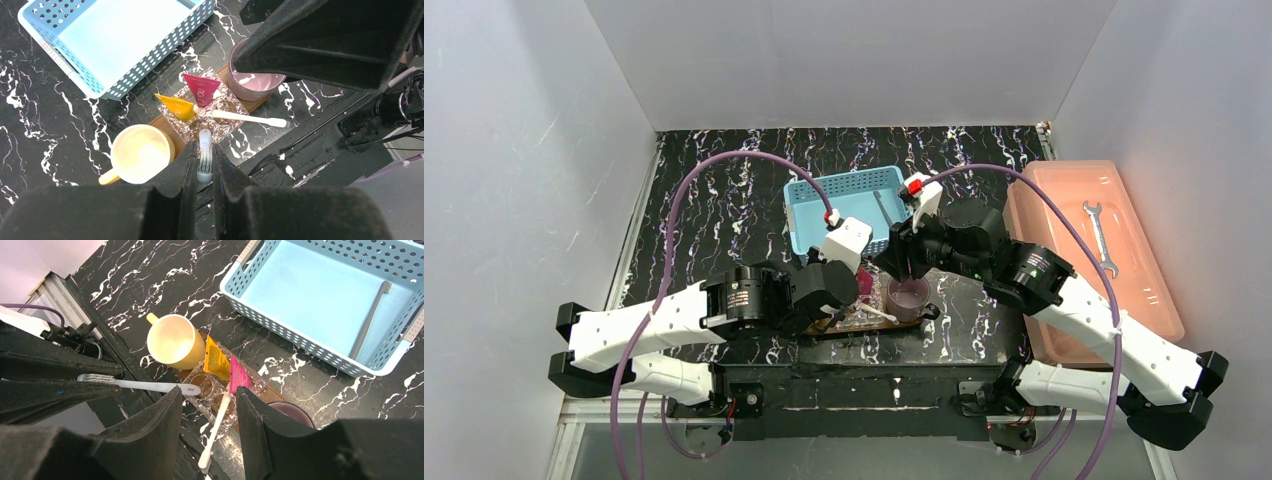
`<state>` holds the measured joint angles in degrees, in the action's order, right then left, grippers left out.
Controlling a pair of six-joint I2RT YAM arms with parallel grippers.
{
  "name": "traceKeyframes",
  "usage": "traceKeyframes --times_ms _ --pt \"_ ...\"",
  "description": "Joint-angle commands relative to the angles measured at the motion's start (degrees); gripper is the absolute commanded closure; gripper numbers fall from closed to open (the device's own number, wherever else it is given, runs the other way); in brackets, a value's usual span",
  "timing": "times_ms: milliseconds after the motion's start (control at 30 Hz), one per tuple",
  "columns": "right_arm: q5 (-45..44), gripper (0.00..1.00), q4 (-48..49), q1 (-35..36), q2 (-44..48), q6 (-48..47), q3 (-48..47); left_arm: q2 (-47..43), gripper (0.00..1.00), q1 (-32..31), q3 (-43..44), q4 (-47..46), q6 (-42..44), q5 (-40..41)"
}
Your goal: Prepare toiletry sets of a toothbrush and toothpaste on the tray
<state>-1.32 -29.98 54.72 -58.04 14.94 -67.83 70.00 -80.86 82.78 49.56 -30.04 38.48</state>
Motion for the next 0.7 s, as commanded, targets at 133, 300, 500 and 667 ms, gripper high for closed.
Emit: traceKeyframes --times_ms 133,300,500,667 --pt "-0.8 0.49 1.6 -0.1 1.8 -0.7 0.6 -0.3 1.00 -0.3 -3.7 -2.5 -0.5 3.4" --pt "-0.7 0.48 1.8 -0.1 1.6 -0.7 1.1 -0.7 1.00 -0.3 -6.4 -4.6 -0.5 3.7" --pt "-0.8 0.48 1.9 -0.1 1.4 -0.6 1.4 -4.0 1.00 -0.3 -13.3 -12.3 1.0 3.1" --pt "-0.8 0.48 2.2 -0.1 1.2 -0.4 1.6 -7.0 1.00 -0.3 -19.1 -17.4 2.6 4.0"
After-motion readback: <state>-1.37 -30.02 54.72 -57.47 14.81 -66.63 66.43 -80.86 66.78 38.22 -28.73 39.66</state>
